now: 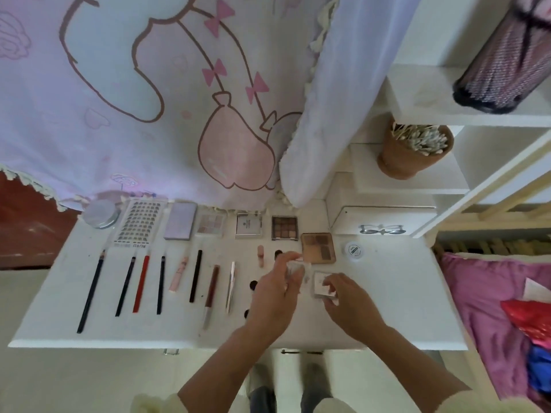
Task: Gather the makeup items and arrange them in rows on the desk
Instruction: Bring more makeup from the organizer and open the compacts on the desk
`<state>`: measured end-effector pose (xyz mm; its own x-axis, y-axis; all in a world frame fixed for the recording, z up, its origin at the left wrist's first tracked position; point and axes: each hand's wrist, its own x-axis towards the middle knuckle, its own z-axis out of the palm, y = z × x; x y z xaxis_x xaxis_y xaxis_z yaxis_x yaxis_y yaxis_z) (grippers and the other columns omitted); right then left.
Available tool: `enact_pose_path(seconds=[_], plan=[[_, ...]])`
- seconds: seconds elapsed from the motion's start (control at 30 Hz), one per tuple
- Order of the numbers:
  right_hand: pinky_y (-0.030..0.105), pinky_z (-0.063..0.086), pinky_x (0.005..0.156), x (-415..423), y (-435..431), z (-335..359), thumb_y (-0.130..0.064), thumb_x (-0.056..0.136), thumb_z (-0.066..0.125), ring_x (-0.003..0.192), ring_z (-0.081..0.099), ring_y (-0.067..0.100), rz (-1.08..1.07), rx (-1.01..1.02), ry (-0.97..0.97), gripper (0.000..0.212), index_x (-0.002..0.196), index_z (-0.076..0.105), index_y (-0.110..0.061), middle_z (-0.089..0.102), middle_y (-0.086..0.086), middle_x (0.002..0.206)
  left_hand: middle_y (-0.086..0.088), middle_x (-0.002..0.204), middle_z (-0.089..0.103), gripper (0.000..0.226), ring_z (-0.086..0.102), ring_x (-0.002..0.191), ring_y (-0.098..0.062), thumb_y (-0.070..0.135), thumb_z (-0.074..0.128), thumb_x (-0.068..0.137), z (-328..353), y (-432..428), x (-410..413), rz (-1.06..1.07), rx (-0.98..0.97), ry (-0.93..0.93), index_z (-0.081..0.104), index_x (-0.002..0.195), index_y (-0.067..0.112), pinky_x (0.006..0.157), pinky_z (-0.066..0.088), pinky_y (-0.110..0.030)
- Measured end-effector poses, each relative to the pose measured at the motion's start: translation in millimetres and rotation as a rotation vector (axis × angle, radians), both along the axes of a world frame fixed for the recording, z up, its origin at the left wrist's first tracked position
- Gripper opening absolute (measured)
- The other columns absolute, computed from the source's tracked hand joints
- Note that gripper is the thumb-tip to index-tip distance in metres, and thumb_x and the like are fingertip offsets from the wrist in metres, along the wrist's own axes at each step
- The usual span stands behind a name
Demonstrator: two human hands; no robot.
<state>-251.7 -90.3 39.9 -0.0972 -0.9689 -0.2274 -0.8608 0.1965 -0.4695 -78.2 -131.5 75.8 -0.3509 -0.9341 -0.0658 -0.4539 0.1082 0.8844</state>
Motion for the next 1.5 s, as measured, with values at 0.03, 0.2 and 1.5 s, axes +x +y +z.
enact_pose_path(seconds=[0.03,0.2,1.5], plan=[[0.022,0.043,0.084,-17,3,-5,-0.02,0.09,0.058,0.104,0.057,0.019,-0.039,0.024,0.028,0.025,0.115,0.056,-0.015,0.057,-0.002,0.112,0.006,0.078,0.064,0.023,0.062,0.071,-0.007,0.032,0.042,0.102,-6,4,-15,-0.069,0.04,-0.039,0.048,0.124,0.029,0.069,0.046,-0.016],[0.029,0.043,0.098,-85,20,-35,-0.032,0.099,0.046,0.121,0.046,0.019,-0.087,0.139,0.247,0.038,0.133,0.044,-0.015,0.047,0.001,0.135,-0.002,0.091,0.062,0.021,0.068,0.073,-0.02,0.02,0.054,0.095,-45,22,-79,-0.072,0.392,-0.108,0.056,0.116,0.021,0.063,0.051,-0.015],[0.05,0.047,0.091,-178,30,-78,-0.045,0.094,0.029,0.112,0.06,0.027,0.089,-0.095,0.267,0.052,0.132,0.047,-0.014,0.059,0.008,0.129,0.007,0.14,0.039,0.04,0.053,0.118,-0.015,0.042,0.04,0.1,-54,48,-163,0.041,0.043,-0.608,0.041,0.139,0.031,0.093,0.047,-0.031]])
